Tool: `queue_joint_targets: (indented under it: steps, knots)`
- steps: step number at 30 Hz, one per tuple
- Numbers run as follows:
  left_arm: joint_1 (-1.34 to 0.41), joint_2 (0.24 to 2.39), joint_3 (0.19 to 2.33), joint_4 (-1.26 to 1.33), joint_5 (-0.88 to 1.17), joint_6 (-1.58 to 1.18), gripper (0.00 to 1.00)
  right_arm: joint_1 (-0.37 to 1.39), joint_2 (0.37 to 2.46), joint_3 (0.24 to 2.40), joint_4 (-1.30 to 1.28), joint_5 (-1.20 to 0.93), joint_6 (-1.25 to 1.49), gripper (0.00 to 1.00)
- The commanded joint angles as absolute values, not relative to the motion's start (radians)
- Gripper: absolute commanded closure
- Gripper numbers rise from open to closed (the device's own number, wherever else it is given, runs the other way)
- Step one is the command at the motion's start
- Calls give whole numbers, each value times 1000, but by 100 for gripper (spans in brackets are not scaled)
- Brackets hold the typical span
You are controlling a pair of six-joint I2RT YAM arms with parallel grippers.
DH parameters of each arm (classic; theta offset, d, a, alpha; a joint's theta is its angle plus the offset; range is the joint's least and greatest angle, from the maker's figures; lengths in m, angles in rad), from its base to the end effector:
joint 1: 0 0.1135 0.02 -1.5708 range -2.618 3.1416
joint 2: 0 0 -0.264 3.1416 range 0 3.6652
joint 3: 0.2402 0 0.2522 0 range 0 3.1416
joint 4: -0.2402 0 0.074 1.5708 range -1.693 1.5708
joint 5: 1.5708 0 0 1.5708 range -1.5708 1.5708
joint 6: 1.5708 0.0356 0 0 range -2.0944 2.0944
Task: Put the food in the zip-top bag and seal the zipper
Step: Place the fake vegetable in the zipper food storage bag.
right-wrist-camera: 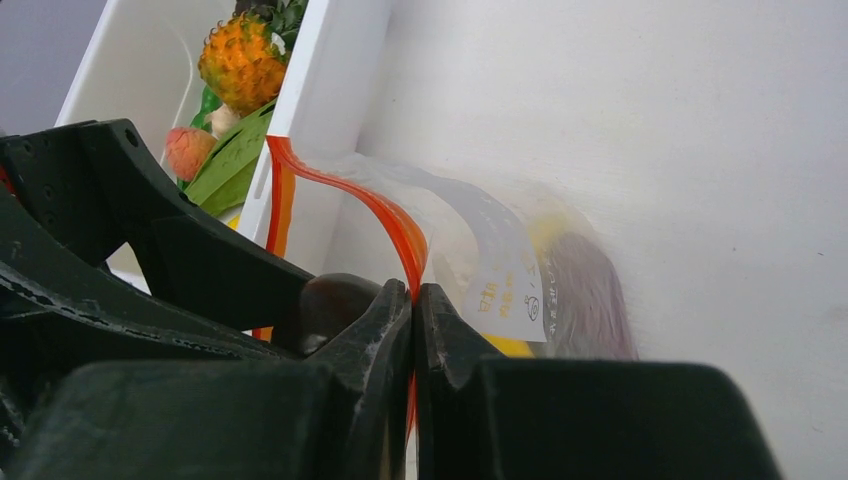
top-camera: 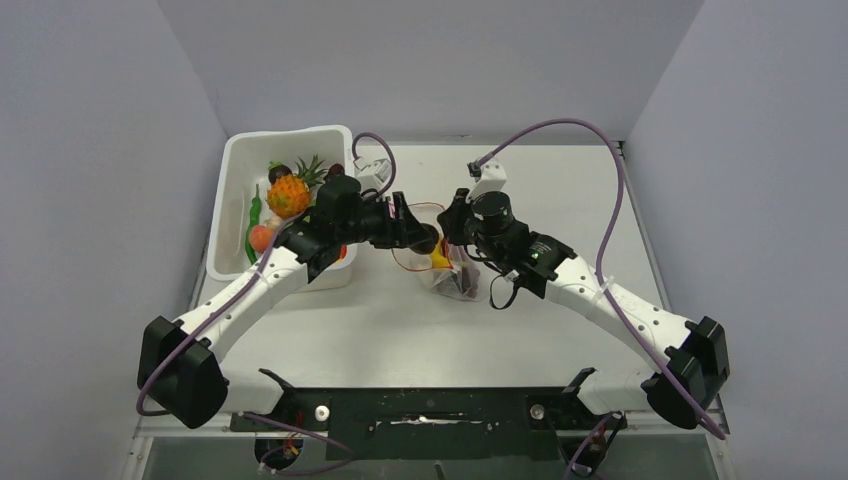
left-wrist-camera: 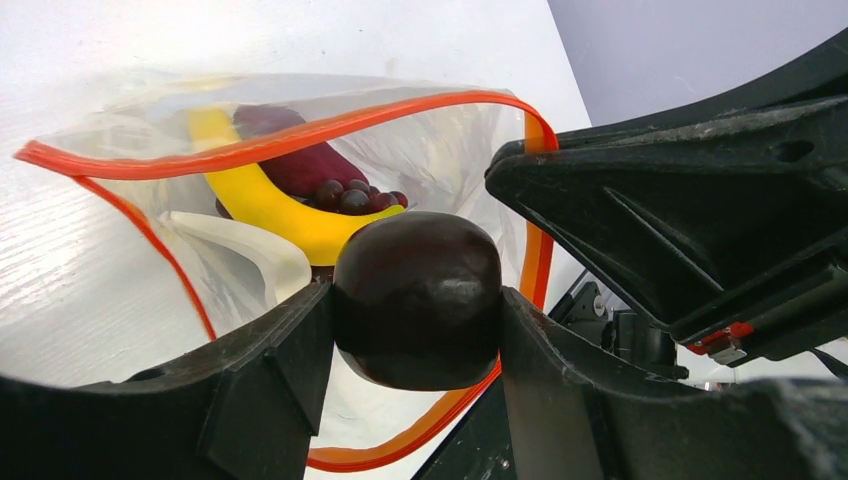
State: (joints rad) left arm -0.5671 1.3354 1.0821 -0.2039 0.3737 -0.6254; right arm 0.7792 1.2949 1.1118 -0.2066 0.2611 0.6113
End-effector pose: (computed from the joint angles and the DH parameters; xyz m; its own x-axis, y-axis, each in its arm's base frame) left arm 0.2517 -0.1757 0.3196 -0.7564 -0.1644 -0.6331 0.4115 0.6328 -0.6559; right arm 0.2200 0.2044 0.3407 -0.5135 0.2722 -0.8138 -0.2617 0.8535 0.4506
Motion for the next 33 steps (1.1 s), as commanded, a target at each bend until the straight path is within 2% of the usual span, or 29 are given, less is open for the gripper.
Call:
queue_joint_targets:
  steps: [1,15,19,26,33]
  knots:
    - [-584,1342,1115,-137,375,-625,51,775,1271,1144,-133,283,615,100]
    - [-585,1319,1130,-129,404,-621,28,773,1215,1101,-140,280,613,100]
    - [-586,1295,1147,-170,368,-607,28,774,1198,1085,-140,277,623,100]
    - [-584,1253,1235,-391,232,-517,28,772,1184,1108,-177,305,614,100]
    - [-583,1219,1184,-455,155,-508,28,767,1190,1109,-177,302,621,100]
